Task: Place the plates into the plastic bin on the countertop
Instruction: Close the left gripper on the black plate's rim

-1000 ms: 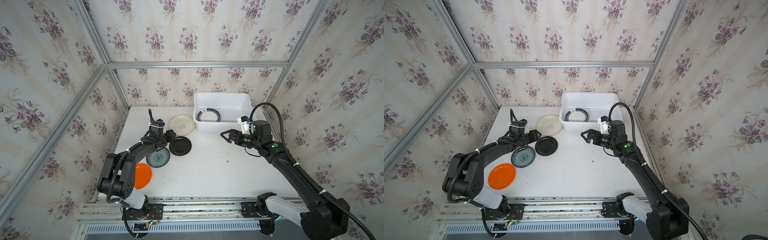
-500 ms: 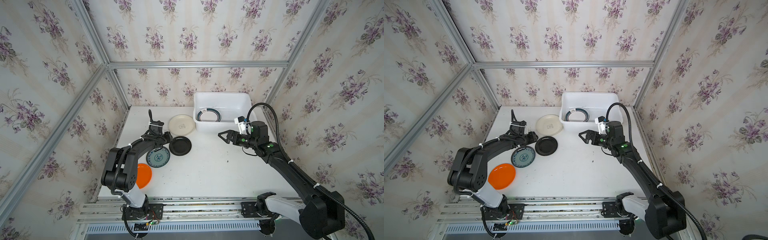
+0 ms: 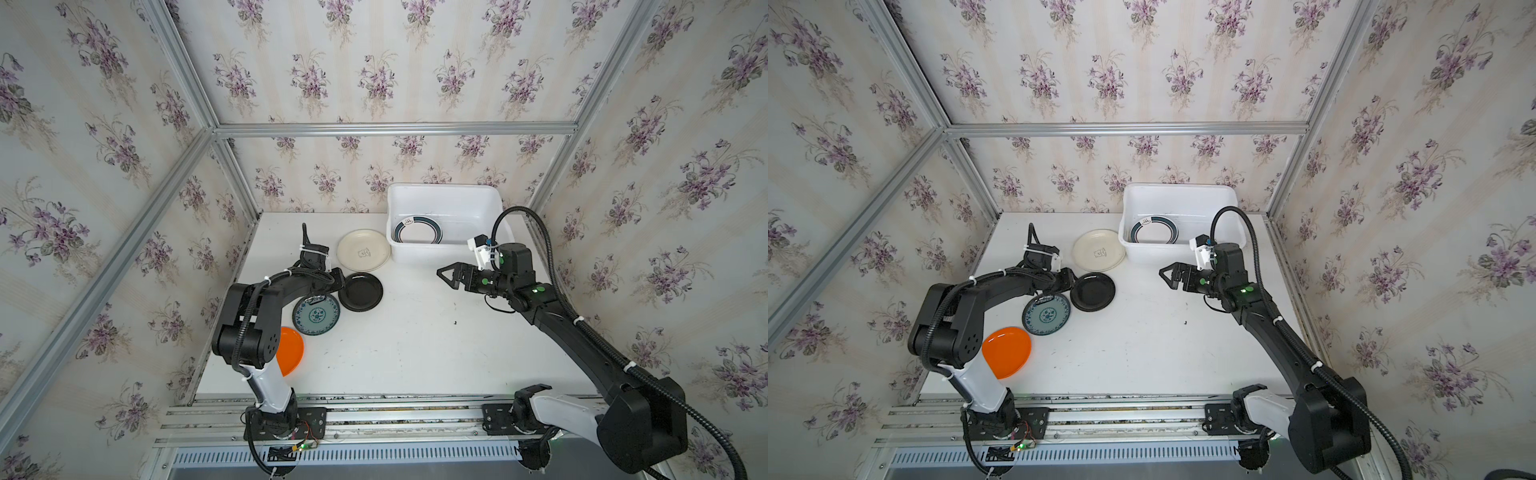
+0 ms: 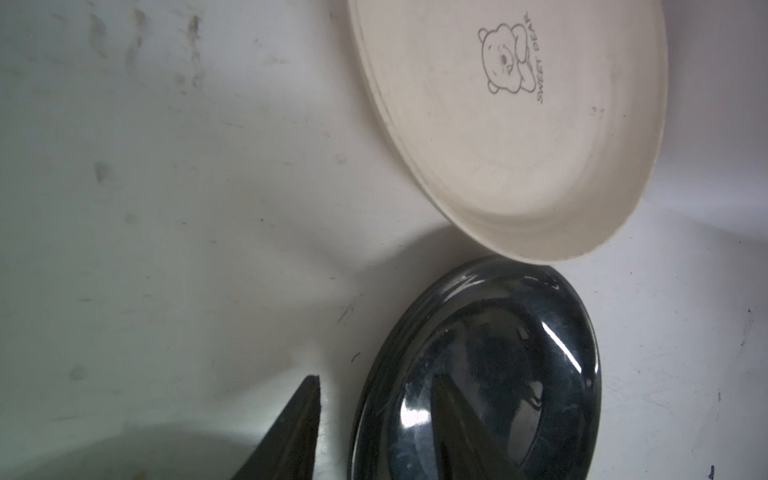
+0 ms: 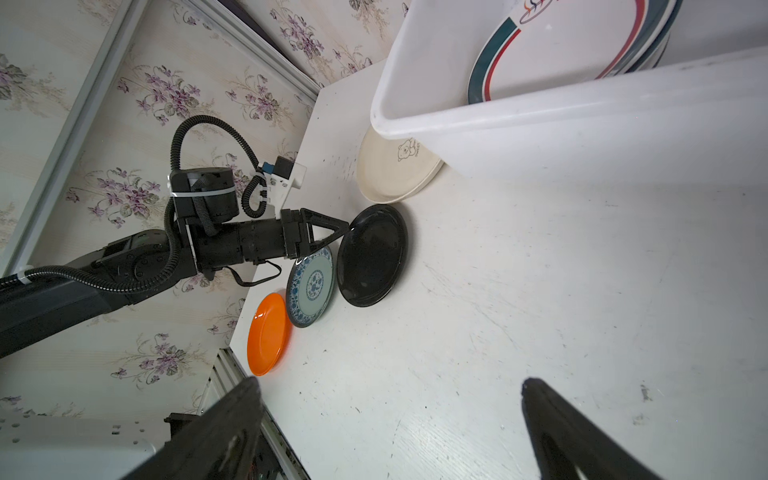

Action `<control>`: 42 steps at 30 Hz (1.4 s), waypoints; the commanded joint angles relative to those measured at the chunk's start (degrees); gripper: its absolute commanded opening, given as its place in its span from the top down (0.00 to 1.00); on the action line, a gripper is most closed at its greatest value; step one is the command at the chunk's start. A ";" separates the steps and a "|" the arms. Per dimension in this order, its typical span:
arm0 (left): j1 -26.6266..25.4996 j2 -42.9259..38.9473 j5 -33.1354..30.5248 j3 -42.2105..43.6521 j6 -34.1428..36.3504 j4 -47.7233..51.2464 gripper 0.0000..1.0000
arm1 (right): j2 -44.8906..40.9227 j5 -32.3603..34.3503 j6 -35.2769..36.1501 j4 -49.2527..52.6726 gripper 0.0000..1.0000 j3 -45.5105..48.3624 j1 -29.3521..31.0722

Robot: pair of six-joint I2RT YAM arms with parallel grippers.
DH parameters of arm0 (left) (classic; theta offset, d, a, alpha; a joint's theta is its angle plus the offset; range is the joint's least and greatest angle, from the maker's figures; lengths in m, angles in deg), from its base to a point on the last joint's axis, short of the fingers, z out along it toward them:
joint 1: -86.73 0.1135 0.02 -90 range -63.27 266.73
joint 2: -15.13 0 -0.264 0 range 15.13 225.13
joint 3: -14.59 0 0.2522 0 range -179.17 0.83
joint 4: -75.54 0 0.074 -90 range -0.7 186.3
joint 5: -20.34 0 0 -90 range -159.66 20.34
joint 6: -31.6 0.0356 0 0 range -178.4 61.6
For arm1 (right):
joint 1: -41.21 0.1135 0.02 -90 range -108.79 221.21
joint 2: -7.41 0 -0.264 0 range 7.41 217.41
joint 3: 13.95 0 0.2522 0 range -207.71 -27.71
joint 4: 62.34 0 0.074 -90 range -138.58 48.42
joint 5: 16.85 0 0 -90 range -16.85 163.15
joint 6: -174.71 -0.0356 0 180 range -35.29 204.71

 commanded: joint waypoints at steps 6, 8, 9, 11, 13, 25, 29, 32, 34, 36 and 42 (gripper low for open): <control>-0.22 0.03 3.00 0.28 0.43 -0.06 0.57 | 0.43 1.35 -0.88 -0.72 0.01 -0.63 0.06; -0.62 0.18 3.67 0.70 0.21 -0.10 0.59 | 0.44 1.57 -1.19 -0.58 0.01 -0.68 0.06; -1.03 0.33 3.87 0.85 -0.02 -0.06 0.59 | 0.37 1.62 -1.24 -0.56 0.01 -0.59 0.06; -1.86 0.62 4.52 1.07 -0.13 -0.06 0.61 | 0.44 1.70 -1.32 -0.41 0.01 -0.56 0.06; -2.78 0.76 4.95 1.37 -0.51 -0.15 0.62 | 0.45 1.66 -1.37 -0.30 0.01 -0.53 0.06; -6.19 2.37 6.73 0.68 -2.25 -0.67 0.77 | 0.49 1.98 -2.44 -1.29 0.01 0.79 0.06; -6.55 3.05 7.01 0.17 -2.29 -0.68 0.79 | 0.62 1.70 -2.38 -1.27 0.01 0.92 0.06; -7.08 3.16 6.74 -0.05 -2.40 -0.69 0.85 | 0.72 1.97 -2.29 -1.13 0.01 1.23 0.06; -7.34 3.31 6.79 -0.19 -2.54 -0.73 0.88 | 0.86 2.04 -2.29 -1.33 0.01 1.52 0.06; -7.60 3.43 6.87 -0.34 -2.57 -0.71 0.90 | 1.09 2.15 -2.46 -1.43 0.01 1.80 0.06; -8.09 3.72 8.37 -0.92 -2.43 -0.74 0.99 | 1.16 4.01 -1.30 -0.78 0.01 2.04 0.06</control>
